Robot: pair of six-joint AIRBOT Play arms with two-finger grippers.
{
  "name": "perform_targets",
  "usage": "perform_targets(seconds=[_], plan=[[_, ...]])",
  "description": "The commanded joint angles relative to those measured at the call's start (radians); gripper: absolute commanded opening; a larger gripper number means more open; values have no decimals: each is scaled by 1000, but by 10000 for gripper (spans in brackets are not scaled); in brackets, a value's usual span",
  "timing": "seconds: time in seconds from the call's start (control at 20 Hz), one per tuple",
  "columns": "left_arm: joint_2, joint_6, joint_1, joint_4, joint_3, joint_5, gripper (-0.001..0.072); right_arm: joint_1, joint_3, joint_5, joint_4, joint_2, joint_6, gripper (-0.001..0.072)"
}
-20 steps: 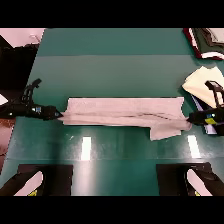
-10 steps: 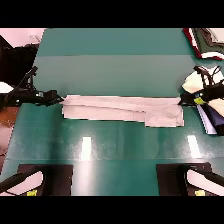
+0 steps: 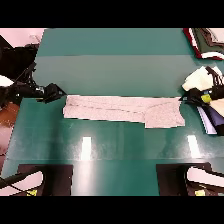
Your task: Fold the shirts.
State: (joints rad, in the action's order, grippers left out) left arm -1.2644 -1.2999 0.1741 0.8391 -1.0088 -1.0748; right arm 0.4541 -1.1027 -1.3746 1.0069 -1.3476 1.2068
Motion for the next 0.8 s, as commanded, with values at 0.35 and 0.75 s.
perform_targets(seconds=[0.35,0.75], plan=[[-2,-3,-13,-10,-9,-105,23,194,219,92,-98,-13,-274,572],[-3,-2,-197,-9,-9,-39,22,79,121,28,-126,-190,-277,570]])
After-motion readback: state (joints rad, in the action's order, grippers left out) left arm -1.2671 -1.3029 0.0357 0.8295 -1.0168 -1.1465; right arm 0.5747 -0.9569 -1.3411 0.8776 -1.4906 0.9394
